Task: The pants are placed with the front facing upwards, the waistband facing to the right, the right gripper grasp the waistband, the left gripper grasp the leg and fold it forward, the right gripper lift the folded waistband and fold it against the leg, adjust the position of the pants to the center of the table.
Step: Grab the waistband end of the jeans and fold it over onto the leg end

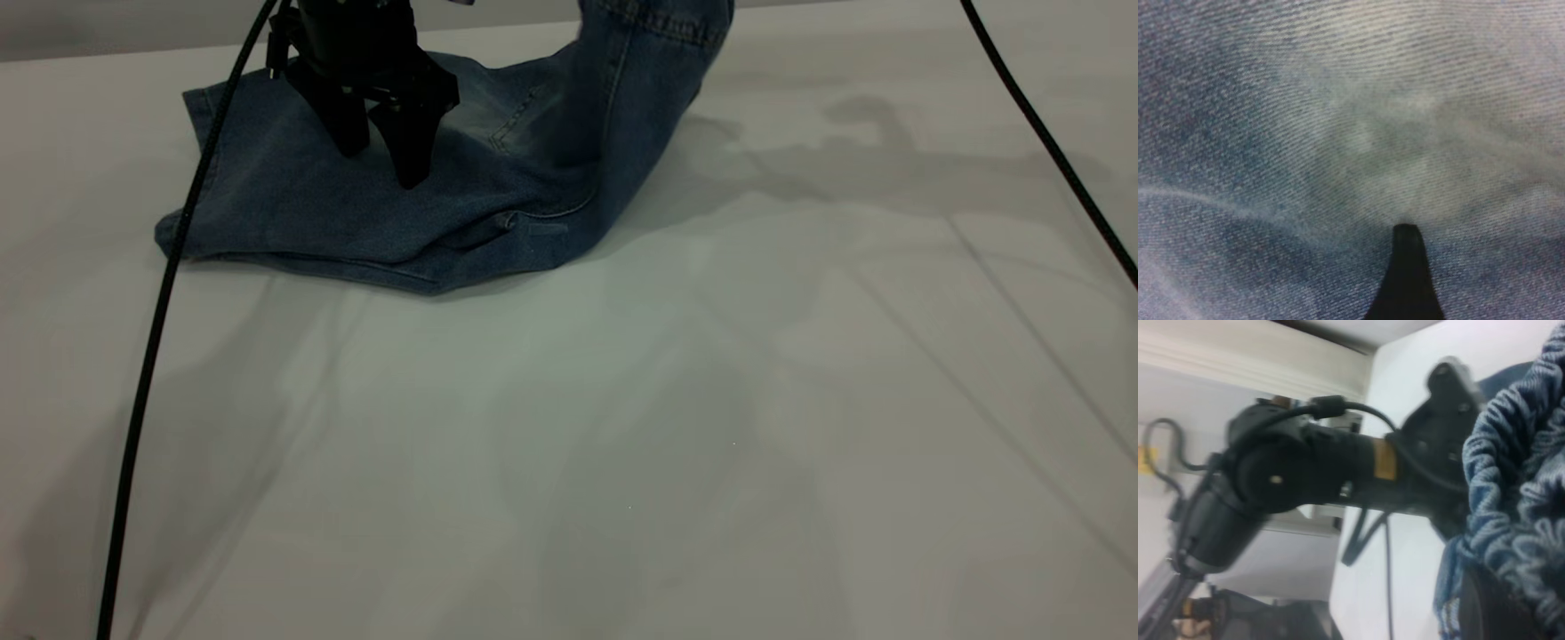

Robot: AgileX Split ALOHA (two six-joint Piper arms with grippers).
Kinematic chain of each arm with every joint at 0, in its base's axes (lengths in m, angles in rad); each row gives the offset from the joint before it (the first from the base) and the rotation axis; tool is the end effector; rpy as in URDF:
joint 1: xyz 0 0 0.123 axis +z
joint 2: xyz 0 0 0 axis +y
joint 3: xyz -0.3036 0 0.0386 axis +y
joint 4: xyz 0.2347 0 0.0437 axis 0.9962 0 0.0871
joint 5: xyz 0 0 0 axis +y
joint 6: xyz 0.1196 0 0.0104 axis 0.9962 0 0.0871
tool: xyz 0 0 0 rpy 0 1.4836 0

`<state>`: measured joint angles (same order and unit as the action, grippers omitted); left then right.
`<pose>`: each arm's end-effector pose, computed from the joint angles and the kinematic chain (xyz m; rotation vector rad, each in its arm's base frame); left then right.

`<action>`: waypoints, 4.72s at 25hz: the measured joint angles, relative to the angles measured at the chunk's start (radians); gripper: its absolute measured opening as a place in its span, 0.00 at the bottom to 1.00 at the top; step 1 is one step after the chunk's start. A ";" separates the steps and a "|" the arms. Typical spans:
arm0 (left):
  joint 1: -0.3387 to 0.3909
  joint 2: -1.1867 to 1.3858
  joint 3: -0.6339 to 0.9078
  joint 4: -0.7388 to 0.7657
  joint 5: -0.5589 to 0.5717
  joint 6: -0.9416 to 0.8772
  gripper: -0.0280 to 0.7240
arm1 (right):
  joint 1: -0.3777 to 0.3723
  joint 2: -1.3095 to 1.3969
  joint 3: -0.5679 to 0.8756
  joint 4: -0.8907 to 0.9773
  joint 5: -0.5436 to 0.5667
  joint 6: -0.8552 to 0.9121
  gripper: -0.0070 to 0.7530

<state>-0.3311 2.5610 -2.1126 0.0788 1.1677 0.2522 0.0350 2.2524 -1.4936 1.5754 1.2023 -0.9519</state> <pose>0.4857 -0.1578 0.0753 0.9334 2.9508 0.1106 0.4516 0.1279 0.1782 -0.0571 2.2110 1.6948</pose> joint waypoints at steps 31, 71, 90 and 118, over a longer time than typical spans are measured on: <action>0.006 -0.031 -0.004 0.028 0.055 0.000 0.73 | 0.176 0.000 -0.159 0.013 0.003 0.078 0.07; 0.179 -0.478 -0.235 -0.162 0.056 -0.053 0.73 | 0.412 0.095 -0.159 0.152 -0.321 -0.050 0.07; 0.179 -0.478 -0.234 -0.166 0.053 -0.052 0.73 | 0.485 0.172 -0.160 0.169 -0.425 -0.133 0.40; 0.179 -0.478 -0.234 -0.161 0.054 -0.052 0.73 | 0.095 -0.077 -0.317 -0.650 -0.298 0.413 0.78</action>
<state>-0.1522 2.0826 -2.3463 -0.0825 1.2216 0.2002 0.1303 2.1754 -1.8111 0.9254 0.9047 -0.5388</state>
